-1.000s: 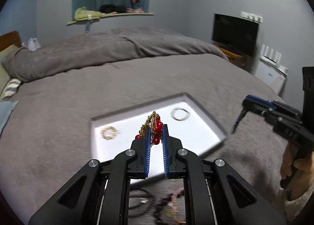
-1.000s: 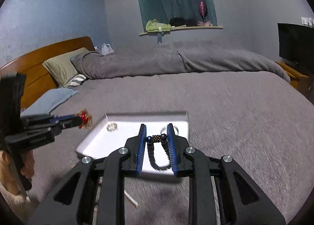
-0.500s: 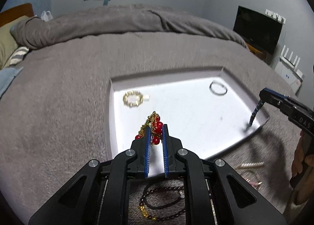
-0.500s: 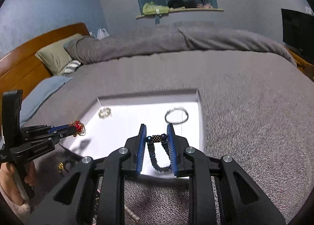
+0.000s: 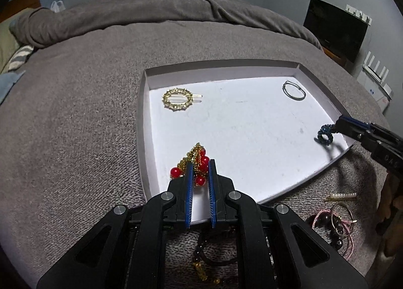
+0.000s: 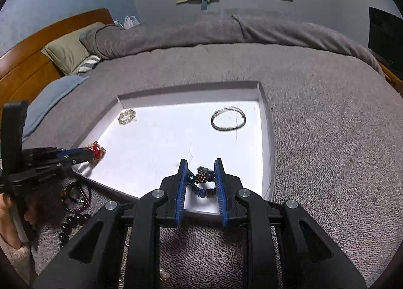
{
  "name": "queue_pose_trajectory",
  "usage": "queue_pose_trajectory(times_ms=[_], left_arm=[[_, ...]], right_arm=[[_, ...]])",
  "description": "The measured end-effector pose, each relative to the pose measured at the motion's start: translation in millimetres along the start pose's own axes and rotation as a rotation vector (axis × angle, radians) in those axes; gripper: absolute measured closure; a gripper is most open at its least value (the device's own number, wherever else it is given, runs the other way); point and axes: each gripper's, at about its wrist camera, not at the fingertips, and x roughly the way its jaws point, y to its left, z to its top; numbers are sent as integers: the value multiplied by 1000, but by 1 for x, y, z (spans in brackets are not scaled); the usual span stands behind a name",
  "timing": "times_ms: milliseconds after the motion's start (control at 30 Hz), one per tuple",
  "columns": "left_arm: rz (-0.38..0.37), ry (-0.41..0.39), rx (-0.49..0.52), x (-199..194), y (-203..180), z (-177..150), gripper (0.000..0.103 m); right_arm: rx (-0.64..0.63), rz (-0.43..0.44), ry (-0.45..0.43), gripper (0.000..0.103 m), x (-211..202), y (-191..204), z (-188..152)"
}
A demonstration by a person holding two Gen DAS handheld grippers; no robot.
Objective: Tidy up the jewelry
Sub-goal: 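Carry both pieces into the tray and open both tools to release them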
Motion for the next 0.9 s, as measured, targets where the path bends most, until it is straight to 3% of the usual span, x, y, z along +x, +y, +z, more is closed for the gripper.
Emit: queue_pose_trajectory(times_ms=[533, 900], left_arm=[[40, 24, 28, 12, -3, 2, 88], [36, 19, 24, 11, -2, 1, 87]], right_arm=[[-55, -89, 77, 81, 13, 3, -8], [-32, -75, 48, 81, 11, 0, -8]])
